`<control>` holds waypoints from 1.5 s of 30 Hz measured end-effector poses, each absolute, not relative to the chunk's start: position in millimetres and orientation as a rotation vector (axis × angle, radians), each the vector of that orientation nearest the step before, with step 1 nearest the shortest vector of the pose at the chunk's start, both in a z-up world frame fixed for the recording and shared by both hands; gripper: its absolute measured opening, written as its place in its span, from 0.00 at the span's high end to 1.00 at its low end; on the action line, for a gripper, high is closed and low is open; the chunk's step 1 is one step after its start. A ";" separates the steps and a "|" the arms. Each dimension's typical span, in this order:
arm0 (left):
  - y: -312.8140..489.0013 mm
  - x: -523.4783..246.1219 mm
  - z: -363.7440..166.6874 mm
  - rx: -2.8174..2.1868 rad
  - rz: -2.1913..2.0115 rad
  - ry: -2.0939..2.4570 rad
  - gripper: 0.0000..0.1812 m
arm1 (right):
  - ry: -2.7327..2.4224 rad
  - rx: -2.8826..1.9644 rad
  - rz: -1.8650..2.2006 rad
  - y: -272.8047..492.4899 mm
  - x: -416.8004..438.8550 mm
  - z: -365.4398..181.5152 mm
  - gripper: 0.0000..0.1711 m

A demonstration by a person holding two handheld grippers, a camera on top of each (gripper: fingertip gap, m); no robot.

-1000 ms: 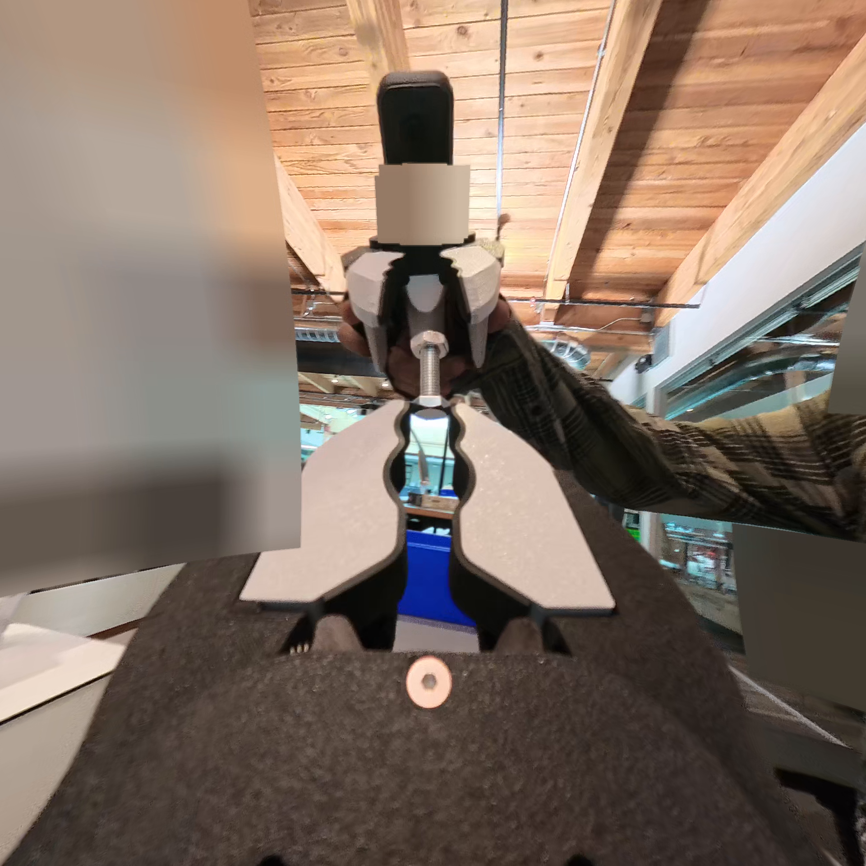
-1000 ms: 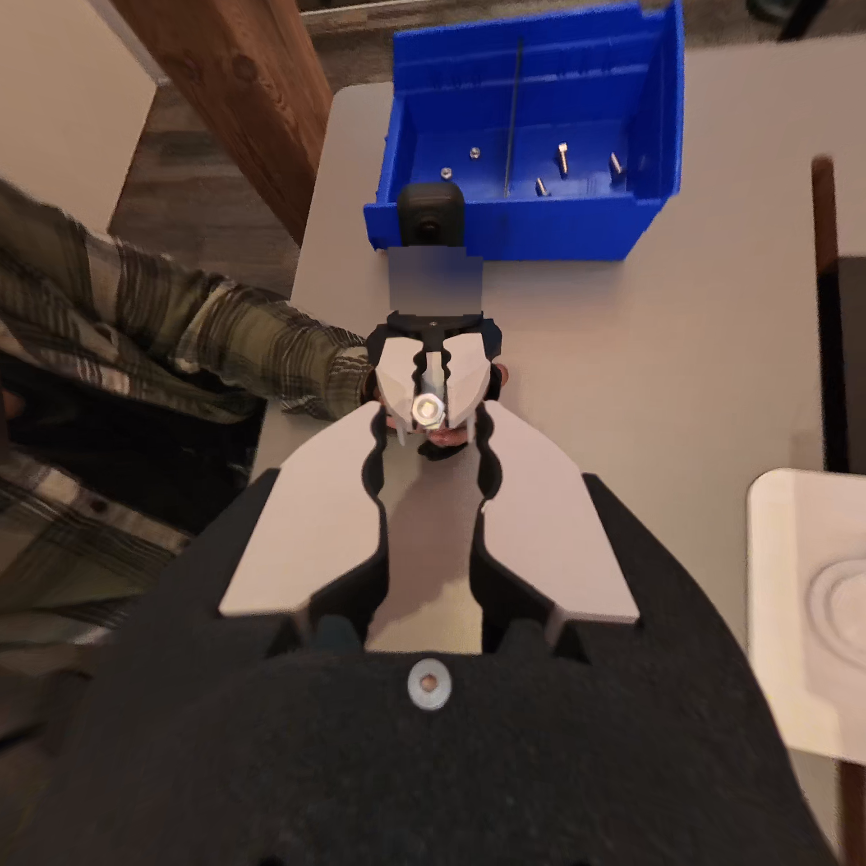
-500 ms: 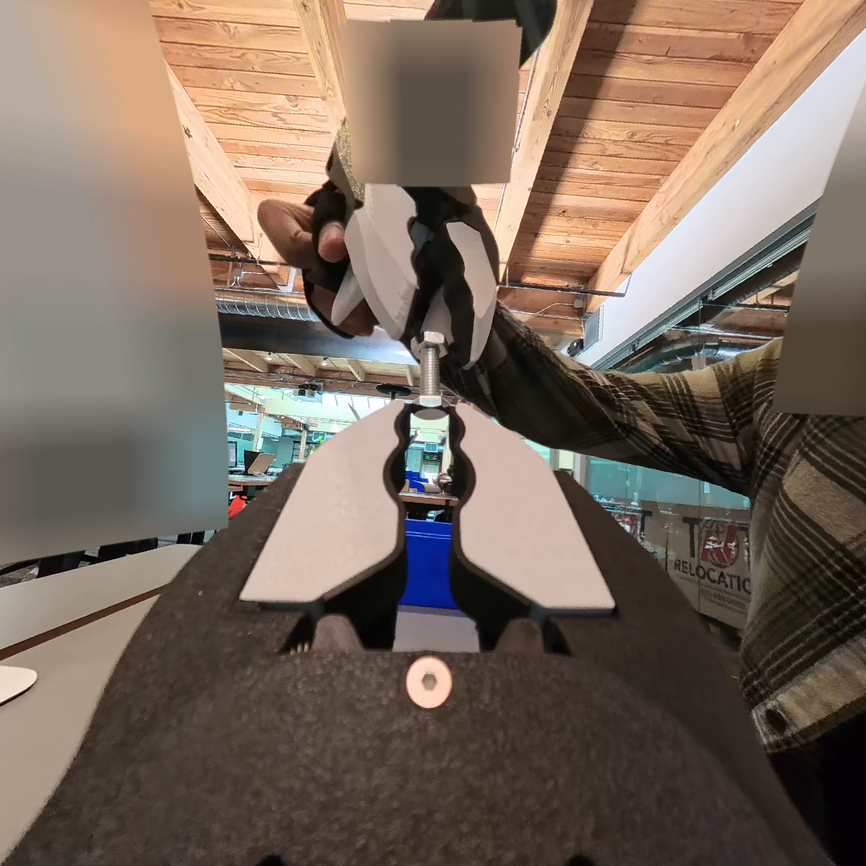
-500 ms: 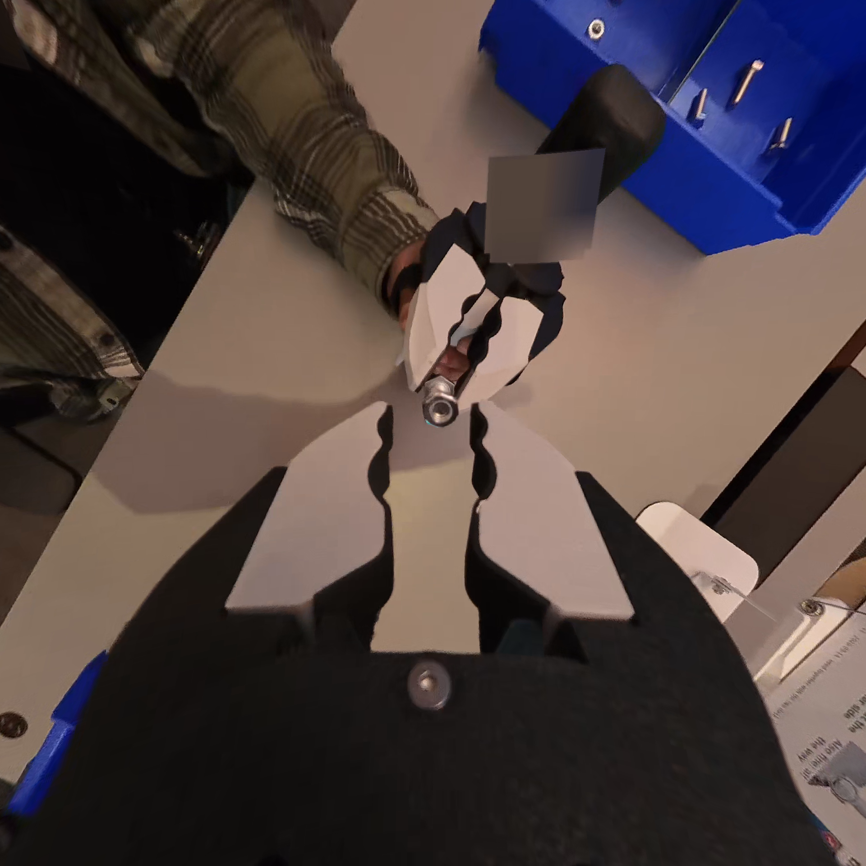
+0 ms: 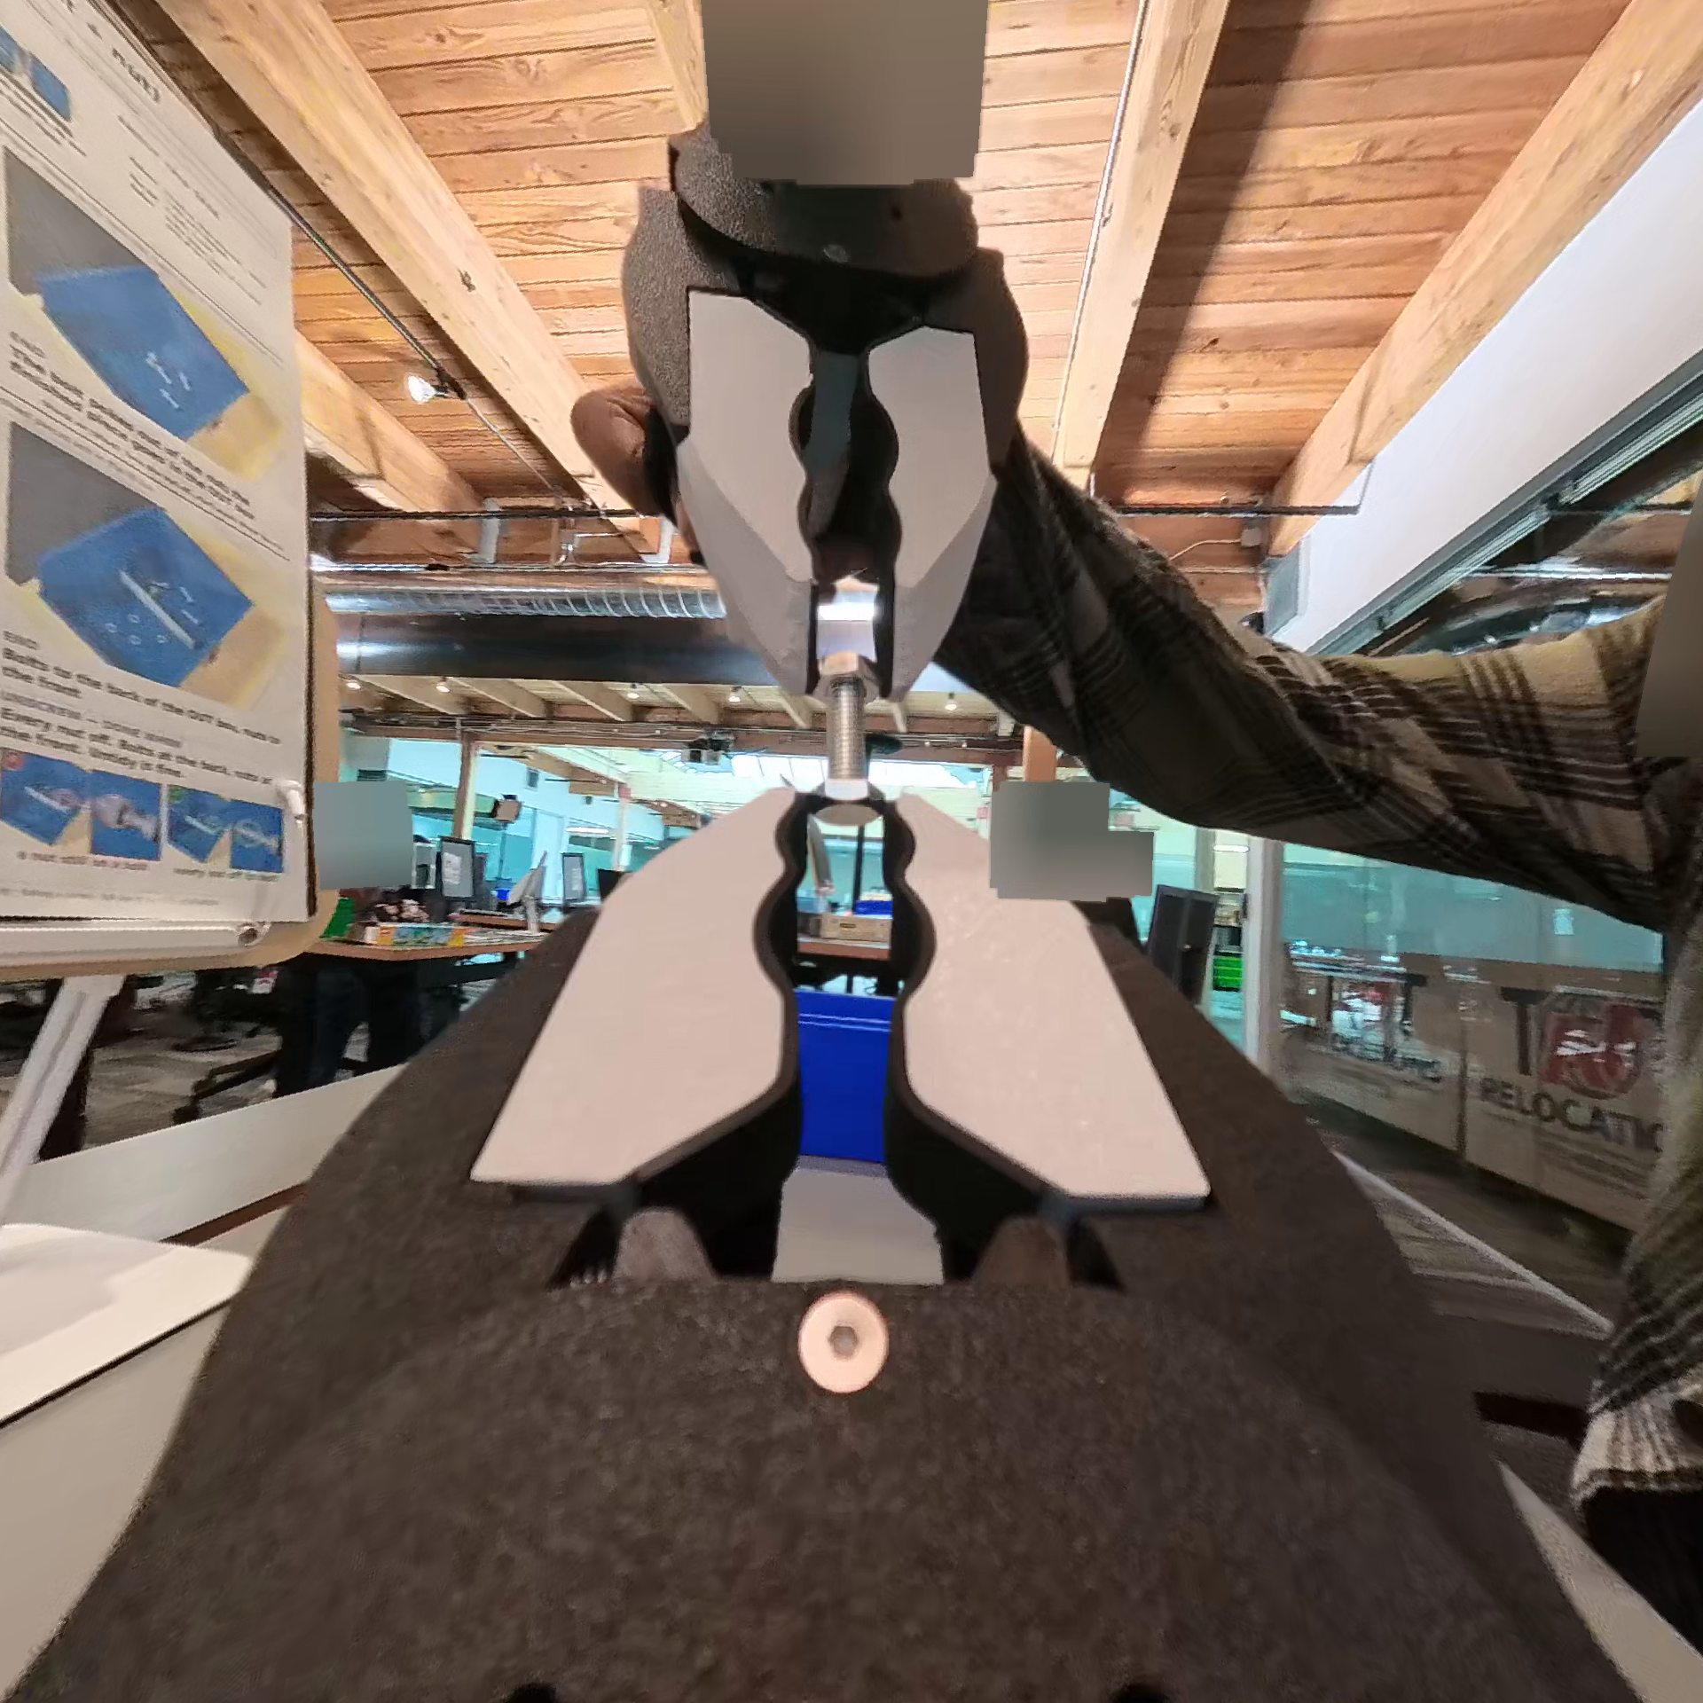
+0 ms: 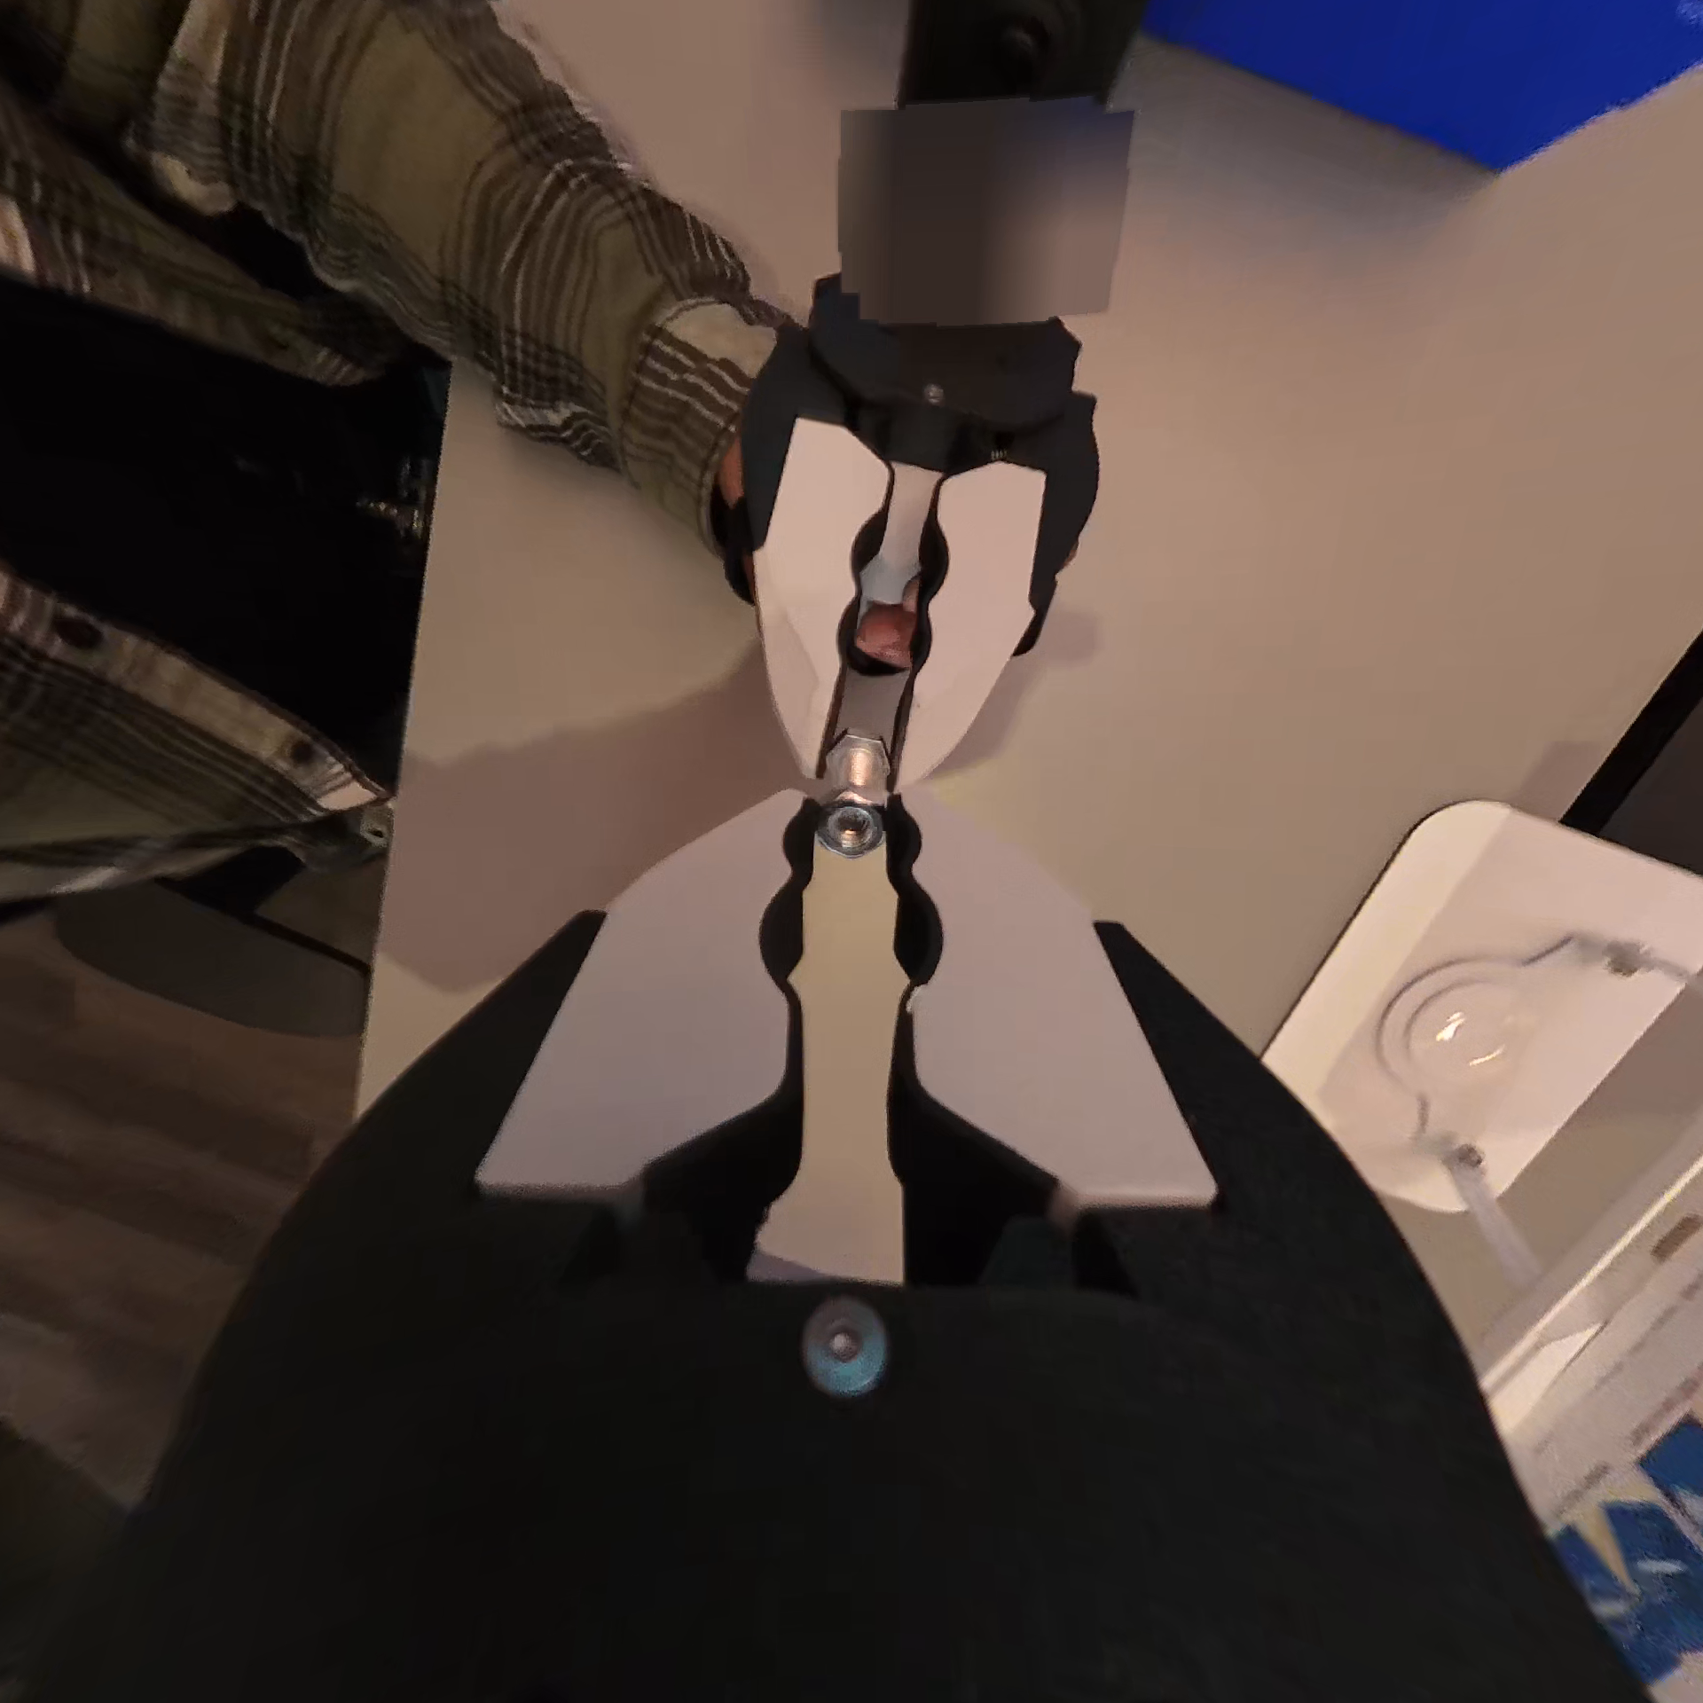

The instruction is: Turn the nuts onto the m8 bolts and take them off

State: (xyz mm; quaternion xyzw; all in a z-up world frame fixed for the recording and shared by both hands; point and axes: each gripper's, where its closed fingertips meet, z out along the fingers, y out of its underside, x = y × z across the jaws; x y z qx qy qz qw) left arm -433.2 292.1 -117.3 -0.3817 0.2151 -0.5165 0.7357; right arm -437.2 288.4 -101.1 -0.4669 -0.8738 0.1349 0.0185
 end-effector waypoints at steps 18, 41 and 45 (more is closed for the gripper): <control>287.7 -438.2 -112.5 -0.779 -1.234 0.446 0.92 | -2.499 -1.401 0.605 301.6 -439.8 -75.7 0.78; 292.3 -433.6 -117.7 -0.836 -1.150 0.465 0.92 | -2.583 -1.635 0.376 292.0 -435.3 -99.7 0.91; 290.6 -433.9 -115.8 -0.822 -1.159 0.466 0.92 | -2.508 -1.823 0.355 294.6 -432.6 -102.5 0.84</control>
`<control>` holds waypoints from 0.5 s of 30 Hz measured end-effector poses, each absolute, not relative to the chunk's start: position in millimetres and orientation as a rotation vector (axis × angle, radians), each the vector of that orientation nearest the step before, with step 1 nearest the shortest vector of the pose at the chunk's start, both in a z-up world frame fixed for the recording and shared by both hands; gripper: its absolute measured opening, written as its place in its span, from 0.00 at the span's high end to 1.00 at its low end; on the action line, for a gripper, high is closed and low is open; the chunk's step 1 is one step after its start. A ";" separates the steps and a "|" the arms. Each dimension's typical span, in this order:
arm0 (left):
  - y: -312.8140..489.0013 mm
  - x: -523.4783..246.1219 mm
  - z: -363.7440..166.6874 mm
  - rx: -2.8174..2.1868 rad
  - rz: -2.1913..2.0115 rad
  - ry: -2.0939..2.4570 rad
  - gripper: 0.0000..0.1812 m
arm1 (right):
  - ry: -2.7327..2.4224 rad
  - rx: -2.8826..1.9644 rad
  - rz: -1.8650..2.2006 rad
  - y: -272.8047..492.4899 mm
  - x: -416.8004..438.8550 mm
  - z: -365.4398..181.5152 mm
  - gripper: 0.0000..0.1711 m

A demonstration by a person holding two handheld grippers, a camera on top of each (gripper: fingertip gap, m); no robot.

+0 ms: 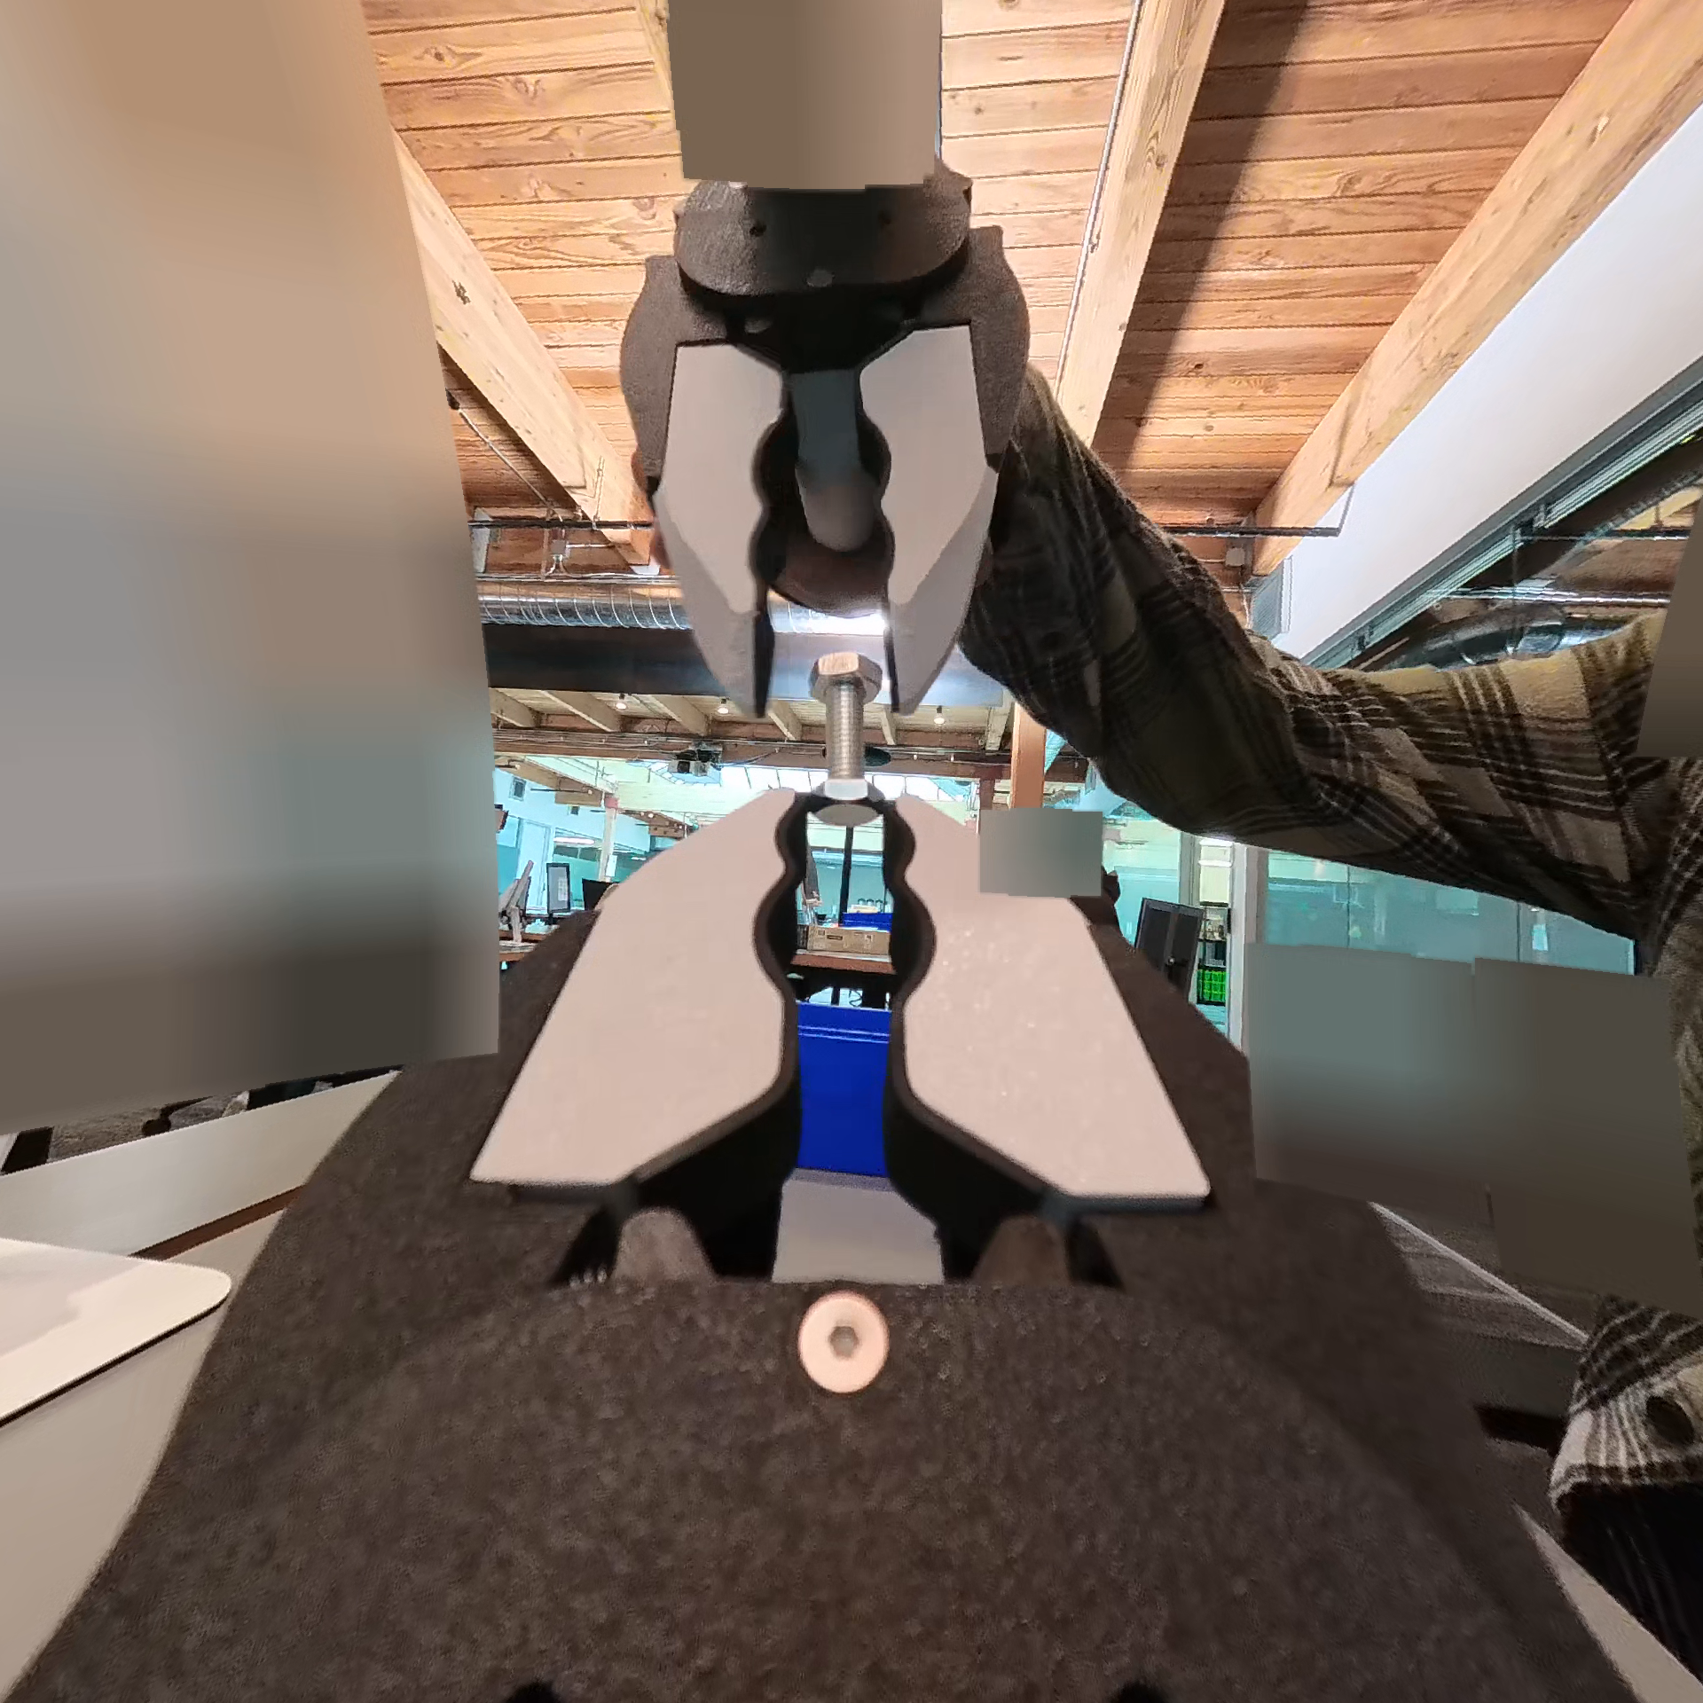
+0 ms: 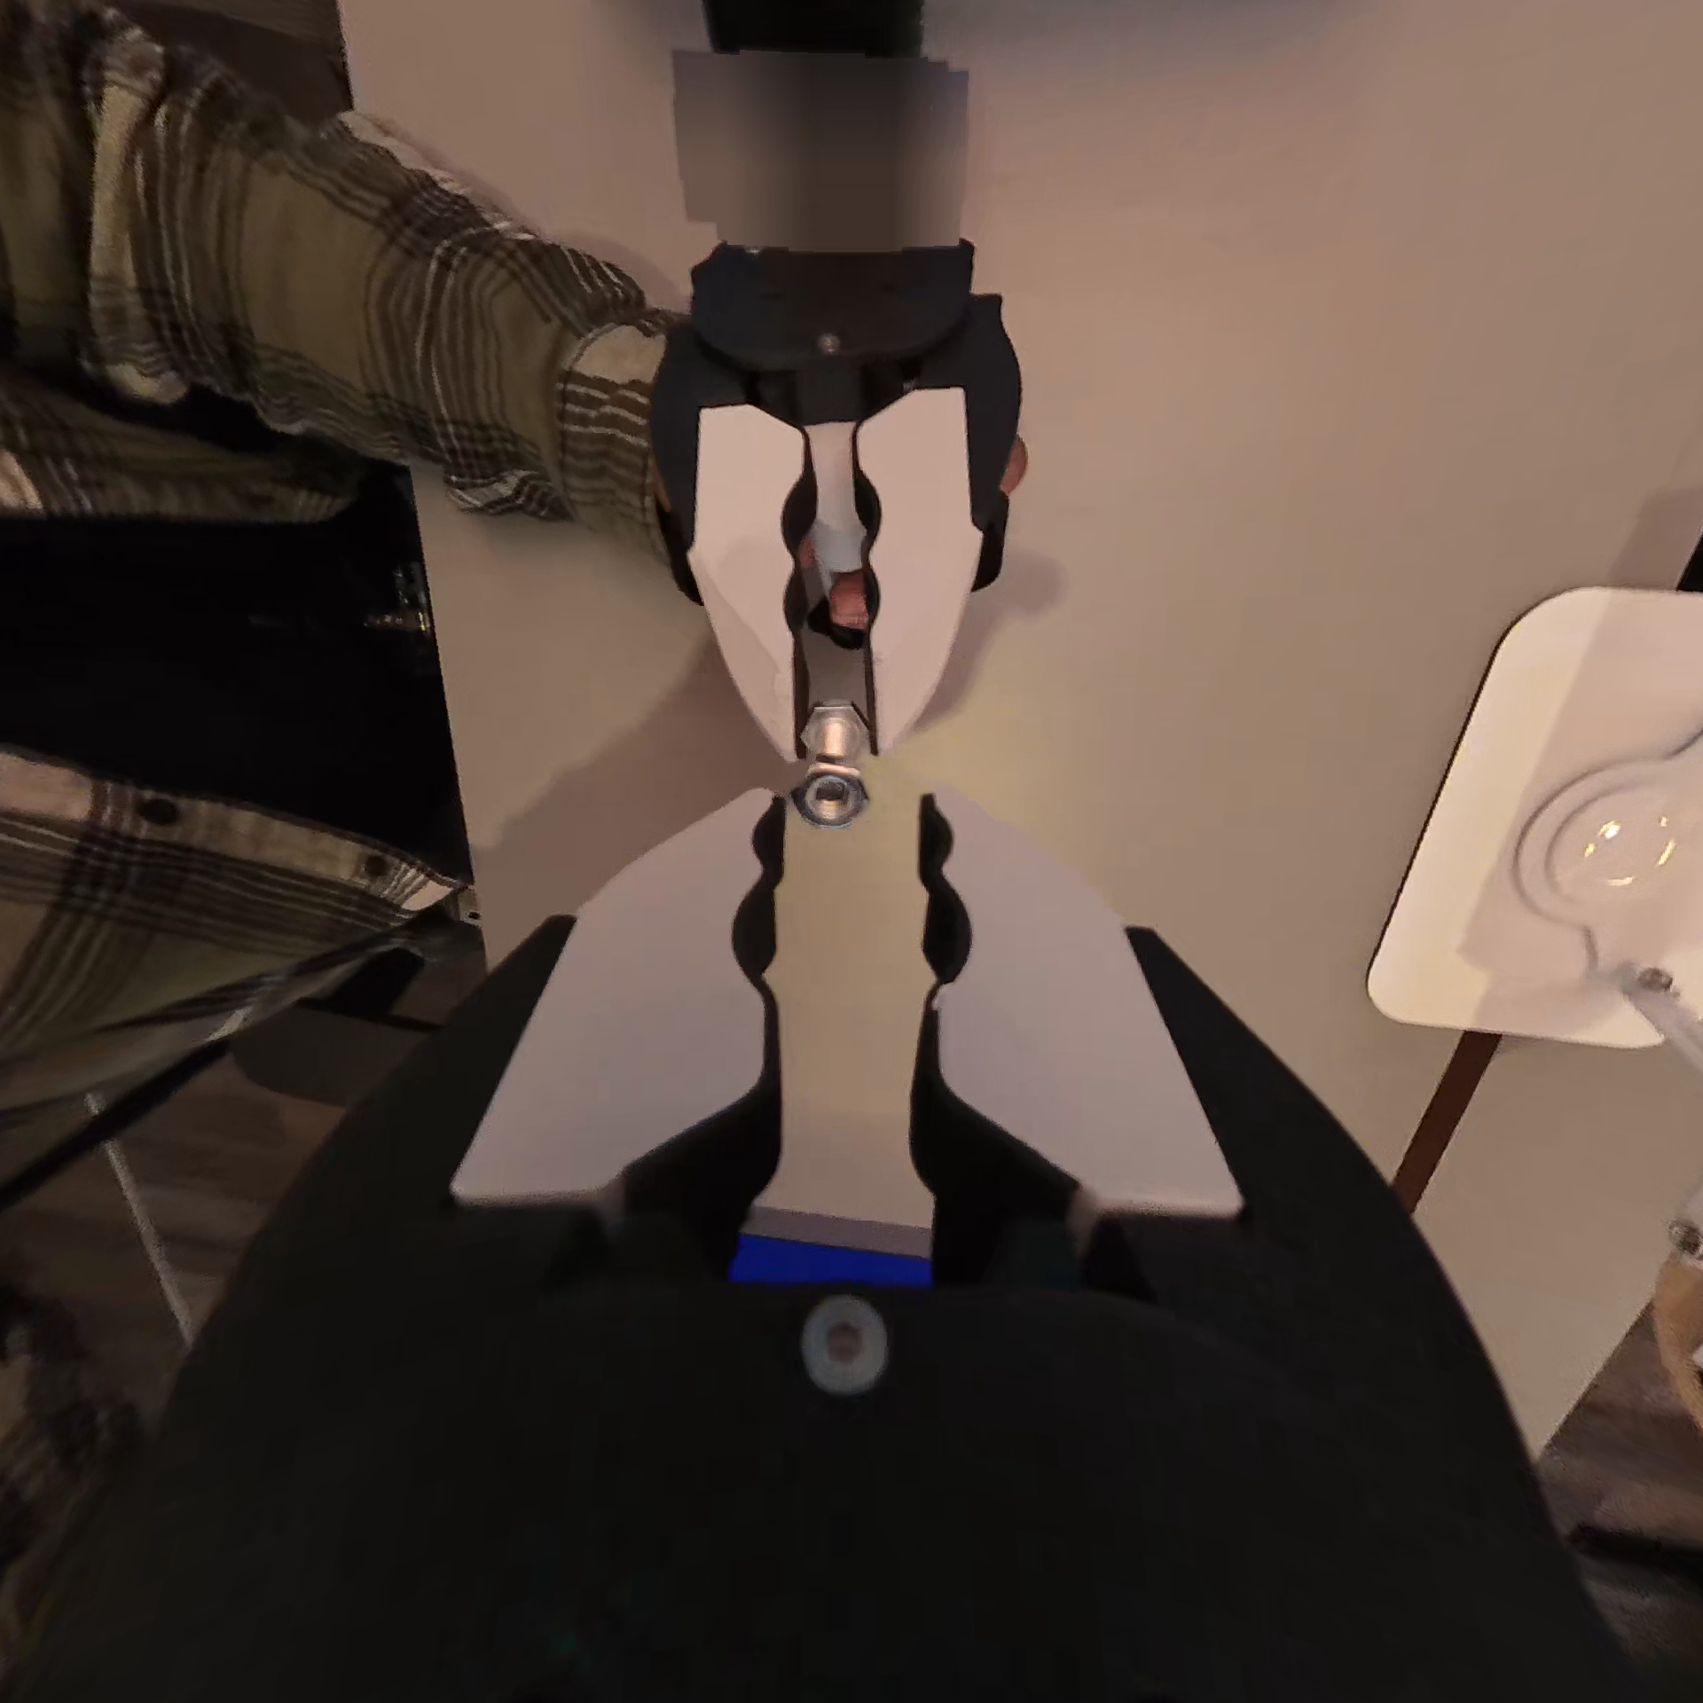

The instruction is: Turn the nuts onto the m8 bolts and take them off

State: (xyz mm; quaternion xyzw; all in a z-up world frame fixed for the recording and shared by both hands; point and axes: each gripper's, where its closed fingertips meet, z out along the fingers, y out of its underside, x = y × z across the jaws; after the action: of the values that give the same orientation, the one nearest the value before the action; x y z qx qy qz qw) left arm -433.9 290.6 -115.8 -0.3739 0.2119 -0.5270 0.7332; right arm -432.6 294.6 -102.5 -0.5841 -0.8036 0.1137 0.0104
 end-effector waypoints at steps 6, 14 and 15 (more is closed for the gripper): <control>287.7 -432.5 -114.6 -0.805 -1.200 0.480 0.92 | -2.483 -1.702 0.392 302.2 -433.9 -86.5 0.71; 281.7 -425.1 -114.7 -0.783 -1.293 0.530 0.92 | -2.705 -1.002 0.424 285.8 -432.6 -92.5 0.76; 281.4 -424.7 -115.0 -0.783 -1.296 0.533 0.92 | -2.717 -0.977 0.431 283.3 -433.3 -93.2 0.79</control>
State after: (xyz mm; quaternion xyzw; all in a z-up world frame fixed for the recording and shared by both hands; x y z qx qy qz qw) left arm -424.7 281.4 -115.0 -0.3509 0.2389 -0.5807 0.6947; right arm -433.3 283.3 -93.2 -0.3326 -0.9249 0.1469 0.1111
